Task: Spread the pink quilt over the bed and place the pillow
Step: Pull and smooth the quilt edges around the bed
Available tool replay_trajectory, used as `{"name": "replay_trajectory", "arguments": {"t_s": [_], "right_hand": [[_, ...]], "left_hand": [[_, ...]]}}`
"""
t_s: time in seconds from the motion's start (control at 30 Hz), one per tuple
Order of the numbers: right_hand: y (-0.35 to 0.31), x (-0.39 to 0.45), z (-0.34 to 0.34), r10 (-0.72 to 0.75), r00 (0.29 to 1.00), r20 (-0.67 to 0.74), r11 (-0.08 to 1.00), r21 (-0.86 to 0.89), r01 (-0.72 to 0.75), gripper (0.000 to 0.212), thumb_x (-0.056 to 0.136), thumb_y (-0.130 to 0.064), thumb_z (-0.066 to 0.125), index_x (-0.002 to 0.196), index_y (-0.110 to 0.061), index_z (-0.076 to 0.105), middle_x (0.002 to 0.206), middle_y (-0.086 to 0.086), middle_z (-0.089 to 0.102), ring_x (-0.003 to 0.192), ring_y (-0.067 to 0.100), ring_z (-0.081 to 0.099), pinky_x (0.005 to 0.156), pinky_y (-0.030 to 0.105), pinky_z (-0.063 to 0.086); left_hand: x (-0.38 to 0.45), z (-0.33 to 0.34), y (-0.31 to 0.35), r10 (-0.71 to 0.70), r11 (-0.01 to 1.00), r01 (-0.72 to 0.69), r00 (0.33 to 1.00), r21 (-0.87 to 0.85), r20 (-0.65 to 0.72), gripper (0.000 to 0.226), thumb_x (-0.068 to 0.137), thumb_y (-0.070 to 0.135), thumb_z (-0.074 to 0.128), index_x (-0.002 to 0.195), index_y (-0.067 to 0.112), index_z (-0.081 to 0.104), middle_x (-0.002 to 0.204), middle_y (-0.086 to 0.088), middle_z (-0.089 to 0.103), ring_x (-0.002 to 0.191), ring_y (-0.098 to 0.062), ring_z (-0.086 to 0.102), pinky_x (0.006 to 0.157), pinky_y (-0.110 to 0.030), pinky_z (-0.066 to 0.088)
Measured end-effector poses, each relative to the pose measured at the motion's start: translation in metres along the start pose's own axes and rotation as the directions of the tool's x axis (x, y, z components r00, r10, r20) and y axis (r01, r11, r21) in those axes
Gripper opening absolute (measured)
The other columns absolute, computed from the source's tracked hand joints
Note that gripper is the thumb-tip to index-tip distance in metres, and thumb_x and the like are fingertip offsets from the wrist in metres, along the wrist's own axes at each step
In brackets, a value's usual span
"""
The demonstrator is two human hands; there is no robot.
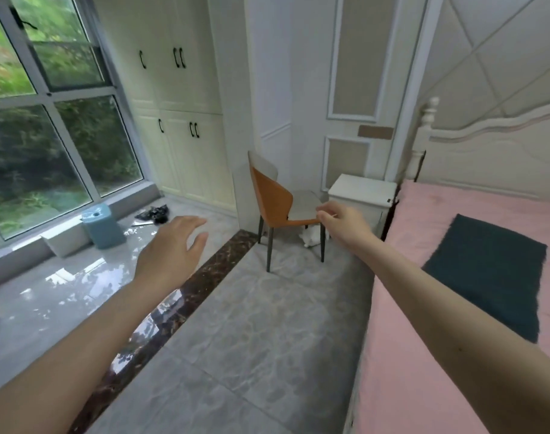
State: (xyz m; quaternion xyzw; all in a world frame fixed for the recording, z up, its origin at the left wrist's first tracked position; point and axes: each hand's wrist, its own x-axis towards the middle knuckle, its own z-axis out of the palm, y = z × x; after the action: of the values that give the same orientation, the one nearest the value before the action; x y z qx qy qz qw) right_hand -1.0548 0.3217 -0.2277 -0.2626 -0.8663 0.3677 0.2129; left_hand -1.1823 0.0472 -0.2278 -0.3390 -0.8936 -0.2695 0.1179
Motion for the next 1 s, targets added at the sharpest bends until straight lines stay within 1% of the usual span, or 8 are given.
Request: {"name": "replay_trajectory", "arguments": {"t_s": [0.1,0.27,0.4,0.53,0.6,0.73,0.83,1.0], "right_hand": [[-0.017,0.055,0.018,-0.001,1.000,-0.005,1.000,0.000,0.001,0.031,0.095,-0.023,0.045,0.121,-0.015,0.060,0.121,0.004,0.062,0.108,0.021,0.058,0.074,0.025,0.044],[-0.028,0.146,0.039,0.020,0.999,-0.042,0.999,-0.030,-0.021,0.029,0.095,-0.021,0.045,0.117,-0.011,0.062,0.118,0.007,0.064,0.109,0.022,0.057,0.094,0.035,0.046],[-0.010,0.213,0.051,0.068,0.990,-0.122,0.996,-0.050,-0.075,0.027,0.095,-0.019,0.047,0.114,-0.011,0.063,0.115,0.007,0.065,0.106,0.024,0.059,0.095,0.038,0.047],[0.023,0.267,0.052,0.220,0.953,-0.210,0.973,-0.020,-0.229,0.026,0.094,-0.018,0.047,0.114,-0.012,0.063,0.114,0.007,0.065,0.103,0.023,0.060,0.090,0.034,0.047],[0.041,0.284,0.044,0.279,0.929,-0.245,0.956,-0.024,-0.293,0.028,0.094,-0.020,0.047,0.117,-0.014,0.062,0.113,0.004,0.064,0.103,0.022,0.059,0.083,0.030,0.048],[0.087,0.321,0.016,0.369,0.865,-0.340,0.915,-0.031,-0.402,0.027,0.093,-0.019,0.049,0.113,-0.013,0.064,0.114,0.007,0.066,0.105,0.025,0.060,0.094,0.036,0.047],[0.126,0.347,-0.016,0.433,0.801,-0.412,0.874,-0.024,-0.485,0.026,0.094,-0.017,0.046,0.108,-0.009,0.066,0.109,0.008,0.068,0.101,0.026,0.062,0.093,0.039,0.048],[0.208,0.410,-0.078,0.485,0.719,-0.497,0.839,0.032,-0.544,0.028,0.094,-0.020,0.044,0.113,-0.013,0.064,0.109,0.003,0.067,0.099,0.021,0.061,0.087,0.033,0.049]], "left_hand": [[0.060,0.001,-0.032,-0.019,0.999,0.018,1.000,-0.051,-0.021,0.034,0.096,0.037,0.041,0.125,0.028,0.054,0.136,0.005,0.050,0.123,-0.020,0.047,0.098,-0.040,0.042],[0.168,0.030,-0.067,0.012,0.988,-0.017,0.999,-0.152,-0.037,0.033,0.096,0.036,0.042,0.124,0.025,0.055,0.131,0.002,0.053,0.116,-0.021,0.053,0.096,-0.040,0.044],[0.256,0.077,-0.080,0.071,0.970,-0.075,0.997,-0.233,-0.027,0.035,0.097,0.034,0.040,0.127,0.022,0.053,0.132,0.000,0.053,0.117,-0.021,0.051,0.096,-0.038,0.042],[0.350,0.135,-0.078,0.178,0.937,-0.143,0.981,-0.320,0.081,0.036,0.098,0.031,0.039,0.129,0.019,0.052,0.131,-0.003,0.053,0.117,-0.021,0.051,0.097,-0.038,0.043],[0.390,0.163,-0.067,0.237,0.920,-0.185,0.965,-0.345,0.116,0.035,0.098,0.031,0.039,0.128,0.019,0.052,0.130,-0.003,0.054,0.116,-0.022,0.052,0.096,-0.038,0.044],[0.466,0.230,-0.022,0.363,0.877,-0.267,0.913,-0.400,0.187,0.035,0.098,0.032,0.039,0.128,0.019,0.053,0.130,-0.001,0.054,0.114,-0.021,0.054,0.089,-0.033,0.043],[0.514,0.279,0.024,0.459,0.828,-0.319,0.857,-0.461,0.233,0.035,0.098,0.034,0.038,0.129,0.022,0.051,0.131,0.003,0.052,0.112,-0.018,0.054,0.090,-0.035,0.046],[0.599,0.367,0.108,0.517,0.770,-0.314,0.817,-0.555,0.256,0.033,0.097,0.029,0.042,0.127,0.020,0.053,0.129,-0.001,0.054,0.109,-0.018,0.054,0.086,-0.027,0.040]]}}
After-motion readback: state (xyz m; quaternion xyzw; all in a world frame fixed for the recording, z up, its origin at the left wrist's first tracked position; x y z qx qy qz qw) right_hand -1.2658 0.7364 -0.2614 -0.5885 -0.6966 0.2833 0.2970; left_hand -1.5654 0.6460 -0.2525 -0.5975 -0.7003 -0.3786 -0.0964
